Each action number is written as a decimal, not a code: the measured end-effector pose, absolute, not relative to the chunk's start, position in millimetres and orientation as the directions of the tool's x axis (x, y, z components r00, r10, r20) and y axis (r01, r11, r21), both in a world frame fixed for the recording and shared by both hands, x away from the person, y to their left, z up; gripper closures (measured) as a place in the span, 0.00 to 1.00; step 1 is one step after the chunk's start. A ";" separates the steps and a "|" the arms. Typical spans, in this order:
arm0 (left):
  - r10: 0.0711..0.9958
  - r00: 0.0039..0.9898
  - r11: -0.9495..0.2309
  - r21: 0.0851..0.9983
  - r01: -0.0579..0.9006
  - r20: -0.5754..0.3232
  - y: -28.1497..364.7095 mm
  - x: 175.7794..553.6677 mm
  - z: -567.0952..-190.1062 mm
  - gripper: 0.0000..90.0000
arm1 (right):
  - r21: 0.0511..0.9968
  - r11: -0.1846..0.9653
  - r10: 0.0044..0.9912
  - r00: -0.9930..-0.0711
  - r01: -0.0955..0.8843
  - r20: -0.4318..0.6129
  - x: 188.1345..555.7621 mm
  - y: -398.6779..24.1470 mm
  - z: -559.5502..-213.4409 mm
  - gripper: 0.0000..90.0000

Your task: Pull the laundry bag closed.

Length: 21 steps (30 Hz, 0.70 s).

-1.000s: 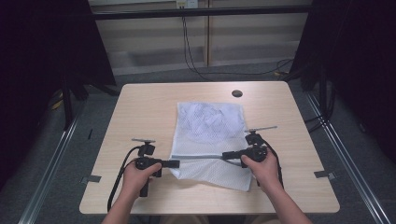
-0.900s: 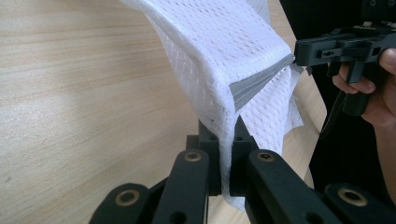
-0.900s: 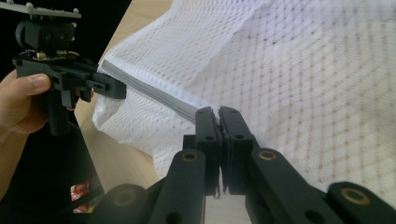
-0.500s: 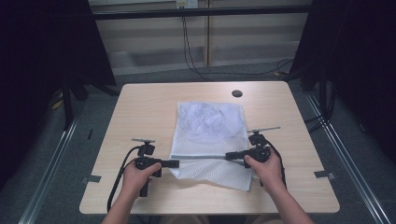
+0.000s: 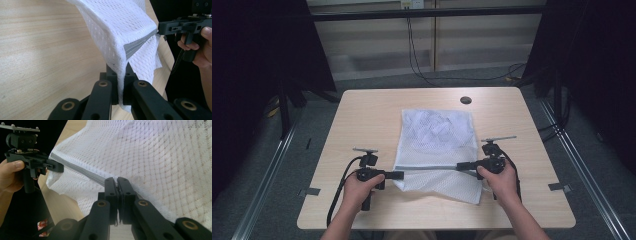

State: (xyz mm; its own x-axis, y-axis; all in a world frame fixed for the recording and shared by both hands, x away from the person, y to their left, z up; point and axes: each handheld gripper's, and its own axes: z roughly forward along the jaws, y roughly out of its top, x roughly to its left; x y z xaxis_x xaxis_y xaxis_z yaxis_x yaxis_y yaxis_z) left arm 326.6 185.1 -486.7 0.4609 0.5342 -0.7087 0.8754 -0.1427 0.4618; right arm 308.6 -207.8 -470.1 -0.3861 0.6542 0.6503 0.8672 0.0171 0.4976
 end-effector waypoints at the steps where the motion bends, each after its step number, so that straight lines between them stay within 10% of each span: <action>1: 0.541 0.462 -0.143 0.464 0.874 -0.703 184.8 326.4 -486.7 0.98 | 0.500 0.021 0.655 -0.389 0.866 0.647 308.6 -208.2 -470.4 0.97; 21: 0.536 0.459 -0.143 0.460 0.876 -0.709 184.4 327.6 -486.4 0.98 | 0.498 -0.004 0.672 -0.367 0.867 0.644 306.1 -220.9 -469.4 0.97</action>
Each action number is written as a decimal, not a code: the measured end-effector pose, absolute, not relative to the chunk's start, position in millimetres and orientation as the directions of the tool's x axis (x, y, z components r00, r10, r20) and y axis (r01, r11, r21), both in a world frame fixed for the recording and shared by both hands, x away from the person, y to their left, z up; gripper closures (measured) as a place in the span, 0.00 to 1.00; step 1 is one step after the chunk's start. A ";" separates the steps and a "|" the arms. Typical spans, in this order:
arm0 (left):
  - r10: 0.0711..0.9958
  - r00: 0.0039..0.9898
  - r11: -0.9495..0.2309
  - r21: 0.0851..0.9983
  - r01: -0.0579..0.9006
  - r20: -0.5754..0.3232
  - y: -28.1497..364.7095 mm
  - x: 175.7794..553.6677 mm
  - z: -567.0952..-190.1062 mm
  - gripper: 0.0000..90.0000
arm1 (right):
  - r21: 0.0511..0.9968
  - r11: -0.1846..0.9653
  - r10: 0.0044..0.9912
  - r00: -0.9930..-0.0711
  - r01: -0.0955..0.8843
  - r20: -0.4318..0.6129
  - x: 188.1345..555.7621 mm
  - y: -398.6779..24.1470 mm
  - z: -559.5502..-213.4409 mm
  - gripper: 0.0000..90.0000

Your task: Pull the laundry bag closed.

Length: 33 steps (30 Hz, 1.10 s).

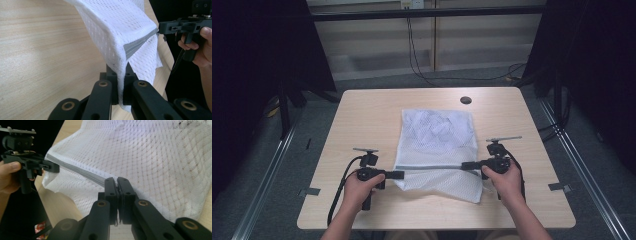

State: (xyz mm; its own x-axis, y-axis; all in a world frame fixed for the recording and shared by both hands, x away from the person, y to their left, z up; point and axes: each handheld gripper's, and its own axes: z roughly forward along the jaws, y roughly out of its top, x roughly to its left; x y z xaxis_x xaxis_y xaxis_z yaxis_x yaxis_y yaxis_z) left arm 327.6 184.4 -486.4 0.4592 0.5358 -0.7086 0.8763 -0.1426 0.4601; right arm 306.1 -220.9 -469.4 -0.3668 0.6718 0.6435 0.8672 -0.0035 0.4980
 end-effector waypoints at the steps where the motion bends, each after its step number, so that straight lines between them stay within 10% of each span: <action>1: 0.534 0.455 -0.139 0.457 0.879 -0.713 184.3 327.7 -486.4 0.98 | 0.498 -0.007 0.673 -0.364 0.867 0.644 305.6 -222.1 -469.2 0.97; 33: 0.542 0.439 -0.123 0.449 0.885 -0.717 186.2 326.9 -484.5 0.98 | 0.499 -0.023 0.685 -0.350 0.866 0.640 303.9 -232.5 -470.0 0.97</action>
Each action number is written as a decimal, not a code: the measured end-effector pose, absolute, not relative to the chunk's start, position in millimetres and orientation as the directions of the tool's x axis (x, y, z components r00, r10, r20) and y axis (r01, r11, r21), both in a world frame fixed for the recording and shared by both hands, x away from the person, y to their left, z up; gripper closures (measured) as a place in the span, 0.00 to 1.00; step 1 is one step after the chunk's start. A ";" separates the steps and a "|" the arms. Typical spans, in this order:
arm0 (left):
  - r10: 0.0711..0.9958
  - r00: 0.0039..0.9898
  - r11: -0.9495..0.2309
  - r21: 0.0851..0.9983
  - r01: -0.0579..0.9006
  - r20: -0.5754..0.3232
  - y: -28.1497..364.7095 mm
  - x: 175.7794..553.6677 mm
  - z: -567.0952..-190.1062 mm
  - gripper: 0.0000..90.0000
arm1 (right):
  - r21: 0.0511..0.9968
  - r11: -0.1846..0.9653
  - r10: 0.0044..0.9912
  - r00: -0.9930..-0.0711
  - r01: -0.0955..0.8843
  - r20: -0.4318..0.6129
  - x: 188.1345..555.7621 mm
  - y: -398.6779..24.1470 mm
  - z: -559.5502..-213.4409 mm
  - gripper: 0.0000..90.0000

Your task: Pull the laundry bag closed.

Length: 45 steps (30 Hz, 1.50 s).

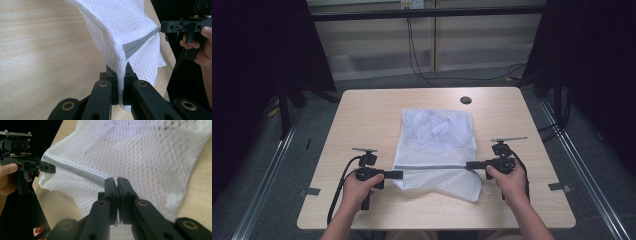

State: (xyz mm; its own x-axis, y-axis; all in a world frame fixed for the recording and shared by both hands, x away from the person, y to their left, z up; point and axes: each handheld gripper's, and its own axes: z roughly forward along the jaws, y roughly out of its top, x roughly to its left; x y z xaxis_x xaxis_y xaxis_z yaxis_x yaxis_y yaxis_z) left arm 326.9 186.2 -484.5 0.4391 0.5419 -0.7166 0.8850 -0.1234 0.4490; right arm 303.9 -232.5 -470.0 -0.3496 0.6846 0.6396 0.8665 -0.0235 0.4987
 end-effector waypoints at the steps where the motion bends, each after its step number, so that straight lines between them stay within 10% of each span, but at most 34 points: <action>1: 0.542 0.446 -0.130 0.453 0.882 -0.712 186.8 327.5 -484.7 0.98 | 0.499 -0.024 0.684 -0.349 0.867 0.640 303.9 -232.5 -470.1 0.97; 45: 0.552 0.444 -0.122 0.459 0.880 -0.705 189.6 331.0 -482.6 0.98 | 0.496 -0.061 0.714 -0.310 0.866 0.628 296.6 -251.8 -472.2 0.97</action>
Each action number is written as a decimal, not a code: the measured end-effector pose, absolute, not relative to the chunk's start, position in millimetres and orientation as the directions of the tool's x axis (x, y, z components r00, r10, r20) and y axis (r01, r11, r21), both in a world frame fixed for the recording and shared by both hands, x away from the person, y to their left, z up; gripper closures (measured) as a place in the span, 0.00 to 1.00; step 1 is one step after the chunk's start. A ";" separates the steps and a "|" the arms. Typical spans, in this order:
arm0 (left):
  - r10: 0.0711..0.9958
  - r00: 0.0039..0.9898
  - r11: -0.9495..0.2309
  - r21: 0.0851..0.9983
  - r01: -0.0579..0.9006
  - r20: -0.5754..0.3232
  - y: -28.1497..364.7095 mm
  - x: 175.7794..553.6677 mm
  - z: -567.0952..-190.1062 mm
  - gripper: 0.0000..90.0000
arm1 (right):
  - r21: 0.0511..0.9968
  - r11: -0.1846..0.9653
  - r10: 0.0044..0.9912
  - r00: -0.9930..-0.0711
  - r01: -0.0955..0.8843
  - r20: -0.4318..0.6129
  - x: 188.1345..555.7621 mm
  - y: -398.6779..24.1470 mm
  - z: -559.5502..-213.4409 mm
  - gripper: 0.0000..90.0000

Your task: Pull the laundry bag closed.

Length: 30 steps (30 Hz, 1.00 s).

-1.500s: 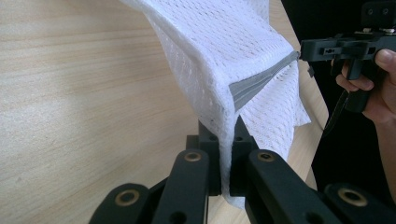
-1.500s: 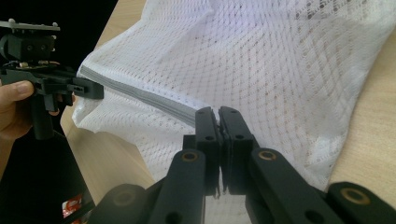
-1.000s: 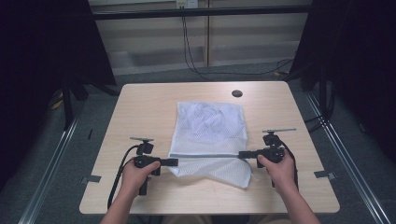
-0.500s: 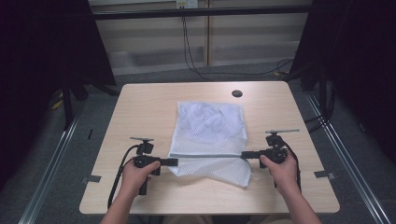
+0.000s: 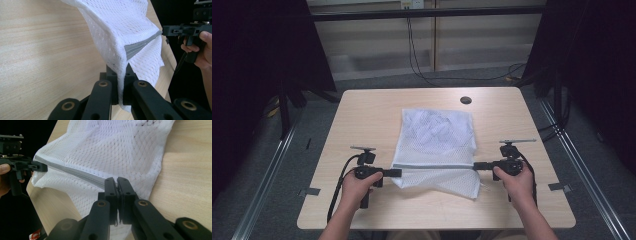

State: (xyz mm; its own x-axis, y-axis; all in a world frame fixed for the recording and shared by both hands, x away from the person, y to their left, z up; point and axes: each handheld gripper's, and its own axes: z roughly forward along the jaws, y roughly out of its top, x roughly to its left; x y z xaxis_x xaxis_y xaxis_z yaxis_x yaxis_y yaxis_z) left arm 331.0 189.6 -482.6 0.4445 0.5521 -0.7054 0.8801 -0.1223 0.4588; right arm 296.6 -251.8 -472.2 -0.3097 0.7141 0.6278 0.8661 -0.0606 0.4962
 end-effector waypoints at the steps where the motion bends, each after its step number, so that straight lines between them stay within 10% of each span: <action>1: 0.551 0.445 -0.122 0.459 0.880 -0.706 189.5 331.0 -482.4 0.98 | 0.496 -0.060 0.714 -0.310 0.866 0.627 296.5 -251.8 -472.1 0.97; 30: 0.554 0.467 -0.154 0.466 0.871 -0.690 190.5 329.9 -483.6 0.98 | 0.495 -0.072 0.736 -0.289 0.866 0.612 294.4 -260.5 -472.2 0.97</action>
